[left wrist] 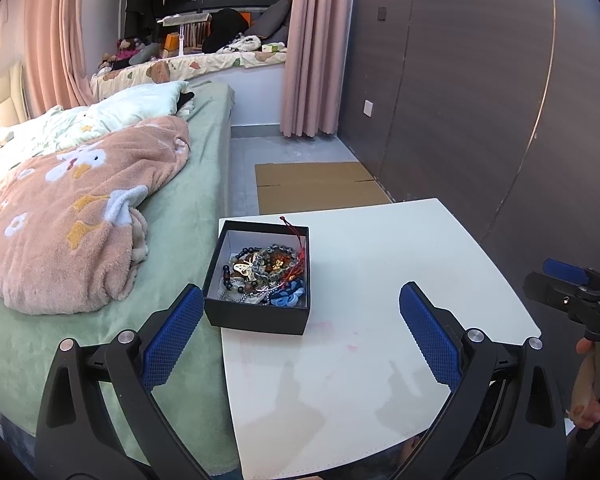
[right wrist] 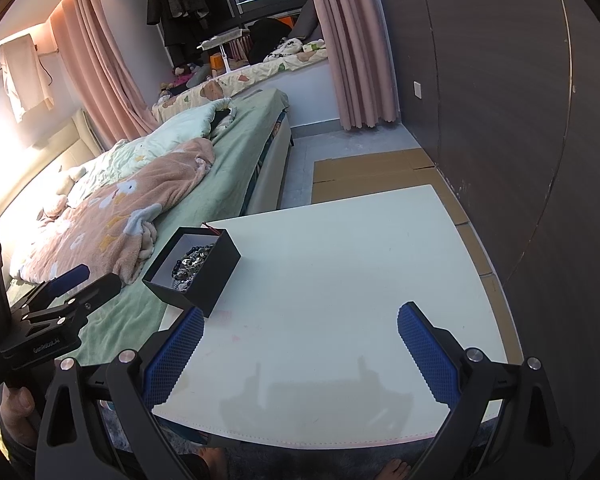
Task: Organize jewelry
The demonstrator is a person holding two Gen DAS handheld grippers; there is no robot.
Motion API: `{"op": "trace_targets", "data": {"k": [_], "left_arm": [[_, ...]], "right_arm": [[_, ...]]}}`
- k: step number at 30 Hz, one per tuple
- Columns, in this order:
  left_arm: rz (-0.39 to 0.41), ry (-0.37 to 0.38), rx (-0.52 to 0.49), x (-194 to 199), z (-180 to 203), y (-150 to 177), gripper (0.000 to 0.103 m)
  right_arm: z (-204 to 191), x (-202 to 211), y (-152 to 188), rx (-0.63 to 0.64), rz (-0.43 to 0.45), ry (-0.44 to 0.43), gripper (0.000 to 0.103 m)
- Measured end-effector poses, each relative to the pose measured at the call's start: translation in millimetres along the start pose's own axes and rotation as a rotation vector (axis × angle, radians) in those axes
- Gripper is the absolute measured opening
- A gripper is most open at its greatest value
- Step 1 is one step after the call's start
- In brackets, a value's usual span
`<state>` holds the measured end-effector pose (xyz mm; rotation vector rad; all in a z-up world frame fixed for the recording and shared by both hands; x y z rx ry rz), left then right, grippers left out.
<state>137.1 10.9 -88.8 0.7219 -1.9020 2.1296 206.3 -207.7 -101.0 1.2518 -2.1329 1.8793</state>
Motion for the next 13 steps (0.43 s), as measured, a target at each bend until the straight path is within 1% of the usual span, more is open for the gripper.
{"op": "trace_targets", "data": {"k": [4,8,13], "left_arm": [[0.007,-0.003,-0.005,0.6,-0.3,-0.5,0.098],[-0.003,0.020,0.008,-0.4,0.2,-0.3,0.098],[-0.012,0.016,0.023,-2.3,-6.5,0.6,0.098]], "right_arm": [[-0.2,-2.6,1.5,-0.009,-0.003,0.011,0.095],[2.1,-8.0,3.1,-0.023,-0.012,0.024,0.095],[0.3,-15.5,5.5,-0.034,-0.022,0.038,0.095]]}}
Point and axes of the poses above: each gripper's, at about its wrist camera, not at the fingertips, and x roughly against the way its jaws point, z to its right, y to its underside, the point moved 8 cm from there along -x, roughly the way its jaws point, and after that the axes turned 10 degrees about z, right-handed, at the moved point
